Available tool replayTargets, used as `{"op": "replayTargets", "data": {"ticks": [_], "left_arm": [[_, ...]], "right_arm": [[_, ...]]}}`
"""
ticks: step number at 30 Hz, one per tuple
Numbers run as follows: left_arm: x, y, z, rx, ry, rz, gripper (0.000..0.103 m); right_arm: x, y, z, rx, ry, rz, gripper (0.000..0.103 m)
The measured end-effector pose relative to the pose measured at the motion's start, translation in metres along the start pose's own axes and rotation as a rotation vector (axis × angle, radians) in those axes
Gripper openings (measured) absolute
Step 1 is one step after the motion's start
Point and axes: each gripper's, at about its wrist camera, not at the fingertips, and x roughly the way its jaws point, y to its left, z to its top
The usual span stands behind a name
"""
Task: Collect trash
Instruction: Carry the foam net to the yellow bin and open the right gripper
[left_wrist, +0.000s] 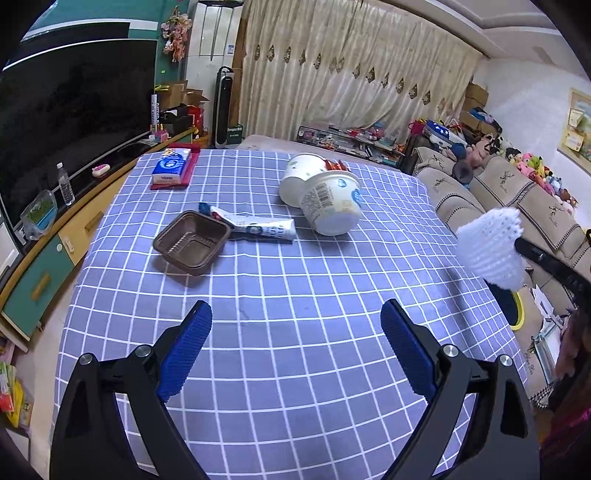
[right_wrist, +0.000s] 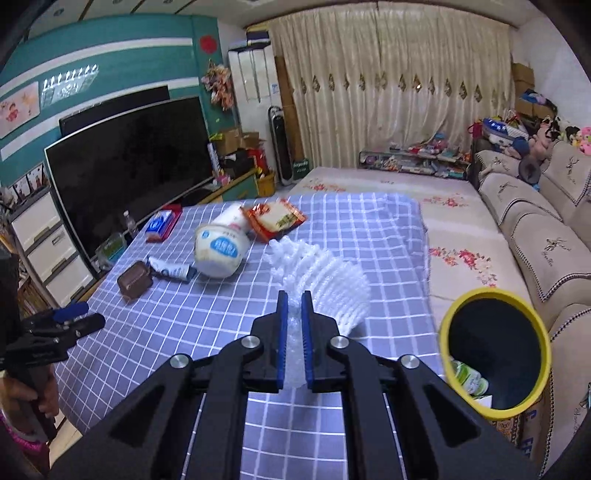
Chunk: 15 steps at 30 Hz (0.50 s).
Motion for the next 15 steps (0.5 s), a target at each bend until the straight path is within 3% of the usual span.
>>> {"op": "replayTargets", "data": {"ticks": [9,15], "left_arm": [[0.007,-0.017,0.000,0.034,0.012,-0.014,0.091],[0.011,-0.025,0.003,0.043,0.015,-0.017,0.091]], "right_arm": [[-0.020,-0.061,0.002,0.094,-0.045,-0.141,0.007],[-0.014,-0.121,-0.011,0.189,-0.014,-0.256,0.007]]}}
